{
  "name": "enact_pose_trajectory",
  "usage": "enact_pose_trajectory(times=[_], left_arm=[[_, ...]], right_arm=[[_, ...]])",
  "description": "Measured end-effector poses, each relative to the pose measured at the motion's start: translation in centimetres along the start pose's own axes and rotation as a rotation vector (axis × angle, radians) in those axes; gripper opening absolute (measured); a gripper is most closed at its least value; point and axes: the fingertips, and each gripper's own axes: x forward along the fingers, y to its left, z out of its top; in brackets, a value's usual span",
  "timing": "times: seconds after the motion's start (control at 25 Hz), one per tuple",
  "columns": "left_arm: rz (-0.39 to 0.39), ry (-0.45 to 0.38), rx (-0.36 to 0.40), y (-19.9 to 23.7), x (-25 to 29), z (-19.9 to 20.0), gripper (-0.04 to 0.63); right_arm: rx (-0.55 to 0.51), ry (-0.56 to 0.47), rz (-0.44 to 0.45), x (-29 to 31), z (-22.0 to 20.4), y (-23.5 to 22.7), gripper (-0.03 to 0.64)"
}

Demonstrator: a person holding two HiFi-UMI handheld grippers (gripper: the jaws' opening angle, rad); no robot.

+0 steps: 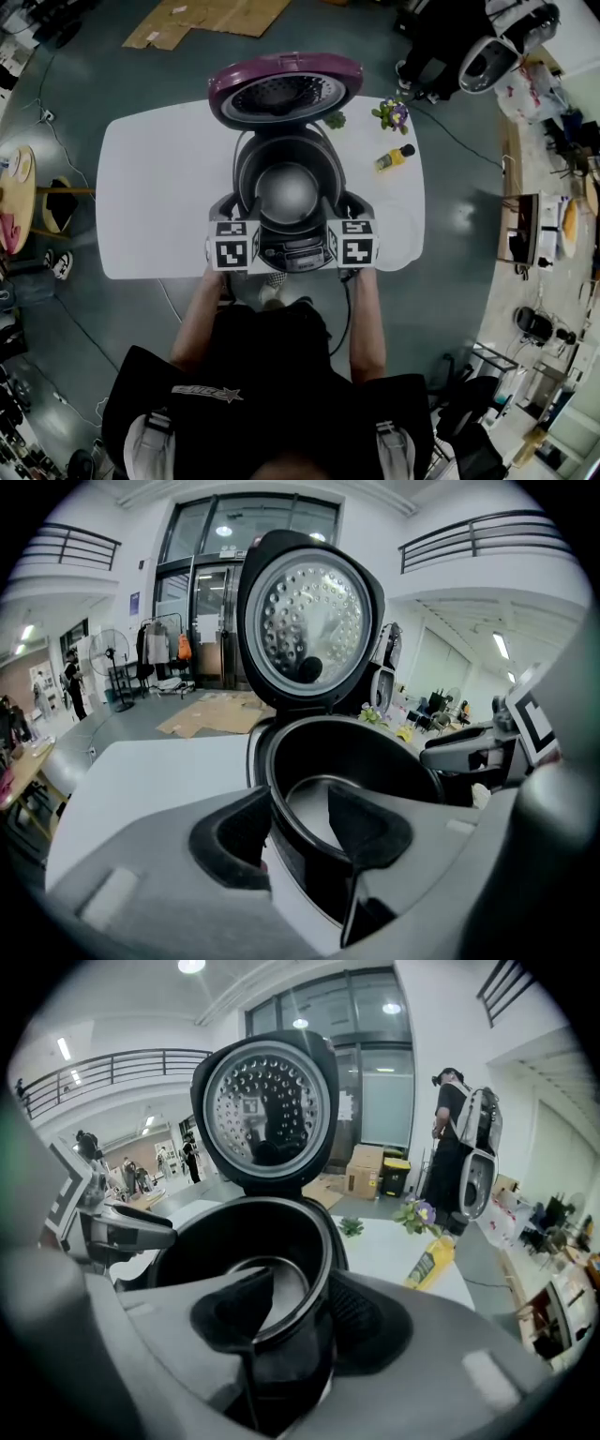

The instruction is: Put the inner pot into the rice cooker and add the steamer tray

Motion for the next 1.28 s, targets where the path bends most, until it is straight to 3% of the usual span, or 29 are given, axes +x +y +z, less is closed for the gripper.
enact_pose_trajectory(times=[0.32,0.6,0.8,0.88,1.12,1.28], left_arm=[[0.016,-0.154,0.039,0.1,-3.0,3.8,0.199],[-0.01,-0.346,0.115,-1.3,-7.8,8.0,0.194],[-0.02,-0.471,0.181,-2.0,-11.4,9.3,0.134],[-0.023,-0.501,0.194,-2.2,-12.4,9.3,0.117],[0.0,-0.527,0.199,-2.1,-14.0,8.1,0.014],[-0.006,-0.517,0.211,-2.3,-13.9,7.5,0.009]], right_arm=[[0.033,-0.139,-0.02,-3.4,2.9,-0.4,0.189],[0.057,-0.448,-0.044,-10.2,7.4,0.0,0.189],[0.04,-0.624,-0.085,-14.7,7.8,0.8,0.146],[0.031,-0.659,-0.112,-15.8,7.5,1.1,0.137],[0.058,-0.685,-0.158,-17.6,4.9,1.7,0.008],[0.059,-0.674,-0.165,-17.7,4.2,1.7,0.006]])
